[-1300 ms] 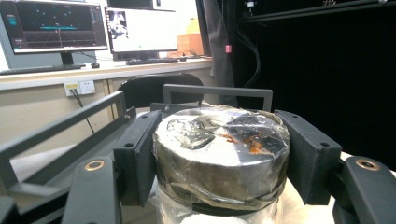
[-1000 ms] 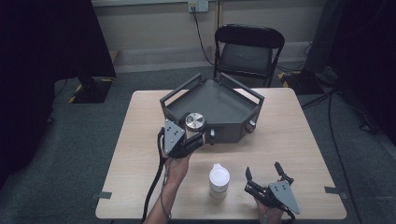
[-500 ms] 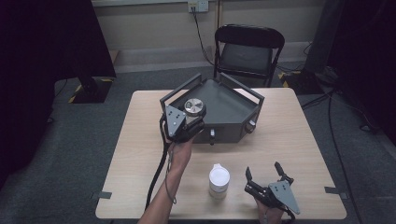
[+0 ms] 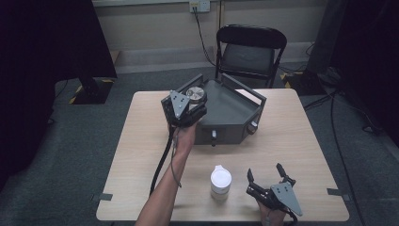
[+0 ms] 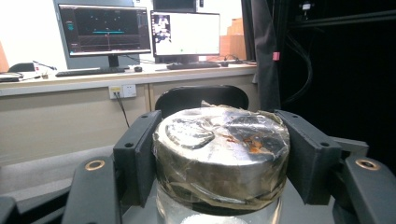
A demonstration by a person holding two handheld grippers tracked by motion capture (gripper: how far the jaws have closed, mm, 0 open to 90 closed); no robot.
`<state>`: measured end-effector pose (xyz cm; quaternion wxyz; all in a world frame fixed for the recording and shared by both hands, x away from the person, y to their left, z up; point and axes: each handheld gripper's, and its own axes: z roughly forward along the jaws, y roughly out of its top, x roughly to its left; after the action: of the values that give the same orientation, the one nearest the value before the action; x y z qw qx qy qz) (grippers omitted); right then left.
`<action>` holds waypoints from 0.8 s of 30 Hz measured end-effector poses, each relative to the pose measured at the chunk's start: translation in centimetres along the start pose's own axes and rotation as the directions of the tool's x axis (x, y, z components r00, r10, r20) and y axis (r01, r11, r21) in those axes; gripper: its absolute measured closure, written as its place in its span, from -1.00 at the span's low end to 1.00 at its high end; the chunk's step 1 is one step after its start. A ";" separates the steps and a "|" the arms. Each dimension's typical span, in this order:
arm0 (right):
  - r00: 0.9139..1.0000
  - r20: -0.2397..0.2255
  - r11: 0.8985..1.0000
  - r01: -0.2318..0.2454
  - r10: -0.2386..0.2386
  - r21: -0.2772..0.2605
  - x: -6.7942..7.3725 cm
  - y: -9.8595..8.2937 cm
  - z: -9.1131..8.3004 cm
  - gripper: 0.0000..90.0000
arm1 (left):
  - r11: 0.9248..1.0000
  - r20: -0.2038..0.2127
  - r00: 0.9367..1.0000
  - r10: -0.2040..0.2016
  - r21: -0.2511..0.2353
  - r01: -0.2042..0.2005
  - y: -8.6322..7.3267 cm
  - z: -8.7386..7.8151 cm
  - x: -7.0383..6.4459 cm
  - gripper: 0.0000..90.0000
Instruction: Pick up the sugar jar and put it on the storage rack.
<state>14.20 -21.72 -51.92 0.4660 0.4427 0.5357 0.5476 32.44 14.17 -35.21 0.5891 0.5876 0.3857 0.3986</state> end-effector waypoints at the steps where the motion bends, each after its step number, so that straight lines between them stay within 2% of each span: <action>1: 1.000 0.000 1.000 0.000 0.000 0.000 0.0 0.0 0.0 -0.99 | 1.000 0.000 1.000 0.000 0.001 0.000 -0.2 0.3 0.0 -0.22; 4: 1.000 0.000 1.000 0.000 0.000 0.000 0.0 0.0 0.0 -0.99 | 1.000 -0.008 1.000 -0.008 0.007 0.008 -0.7 0.8 -0.3 -0.22; 6: 1.000 -0.002 1.000 0.000 0.000 0.000 0.0 0.0 0.0 -1.00 | 1.000 -0.010 1.000 0.006 0.009 -0.006 -1.1 1.0 -0.6 -0.22; 10: 1.000 -0.002 1.000 -0.001 0.001 0.000 0.0 0.0 0.0 -0.99 | 1.000 -0.012 1.000 0.009 0.001 -0.009 -1.8 1.3 -0.9 -0.22; 13: 1.000 -0.001 1.000 -0.001 0.001 0.000 0.0 0.0 0.0 -0.99 | 1.000 -0.022 1.000 0.002 0.018 -0.002 -2.0 1.5 -1.0 -0.22; 24: 1.000 0.001 1.000 -0.001 0.001 0.000 0.0 0.0 0.0 -1.00 | 0.999 -0.033 0.999 -0.009 0.034 0.010 -2.8 2.0 -0.9 -0.22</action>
<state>14.18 -21.72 -51.92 0.4661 0.4431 0.5353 0.5476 33.94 12.59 -38.04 0.5745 0.5890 0.4050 0.3988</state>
